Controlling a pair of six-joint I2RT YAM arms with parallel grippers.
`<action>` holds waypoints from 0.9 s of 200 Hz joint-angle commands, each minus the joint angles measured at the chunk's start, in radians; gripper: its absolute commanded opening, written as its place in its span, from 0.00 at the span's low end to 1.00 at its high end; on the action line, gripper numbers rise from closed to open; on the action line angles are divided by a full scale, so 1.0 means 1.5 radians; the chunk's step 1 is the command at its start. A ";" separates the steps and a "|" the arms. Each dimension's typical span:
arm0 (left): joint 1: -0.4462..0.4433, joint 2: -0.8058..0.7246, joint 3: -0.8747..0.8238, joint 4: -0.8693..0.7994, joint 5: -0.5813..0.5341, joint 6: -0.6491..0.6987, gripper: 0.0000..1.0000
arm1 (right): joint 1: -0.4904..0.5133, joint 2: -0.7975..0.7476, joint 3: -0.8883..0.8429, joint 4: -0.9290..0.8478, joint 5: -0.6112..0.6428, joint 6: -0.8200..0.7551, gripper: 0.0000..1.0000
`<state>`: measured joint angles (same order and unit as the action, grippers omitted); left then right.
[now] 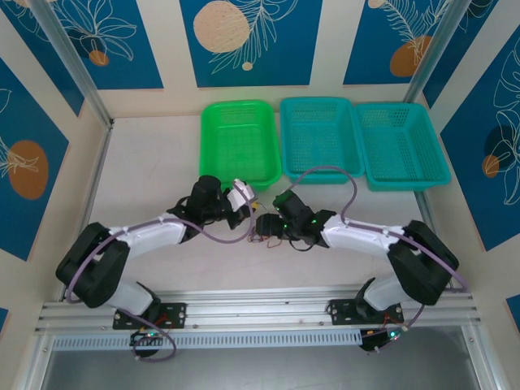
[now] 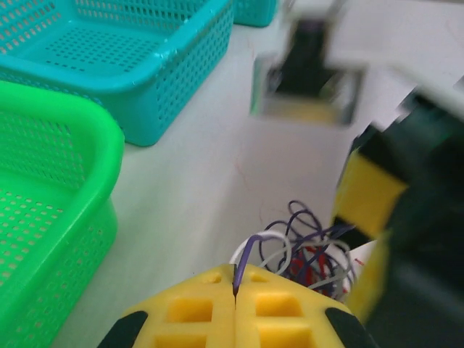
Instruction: Untangle the cables
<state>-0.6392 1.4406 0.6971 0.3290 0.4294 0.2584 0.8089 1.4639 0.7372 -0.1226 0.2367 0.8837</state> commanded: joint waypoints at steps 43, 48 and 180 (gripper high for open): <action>-0.005 -0.269 -0.033 -0.112 -0.047 -0.110 0.00 | -0.034 0.069 -0.036 0.028 0.141 0.095 0.44; -0.005 -0.296 -0.031 -0.125 -0.067 -0.119 0.00 | -0.041 0.063 -0.047 0.028 0.140 0.101 0.43; 0.034 -0.476 -0.206 -0.195 -0.223 -0.358 0.00 | -0.195 -0.199 -0.155 0.009 0.058 -0.121 0.04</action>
<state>-0.5987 0.7078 0.5079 -0.0856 -0.0307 -0.1616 0.5247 1.2530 0.5022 -0.0757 0.3473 0.8761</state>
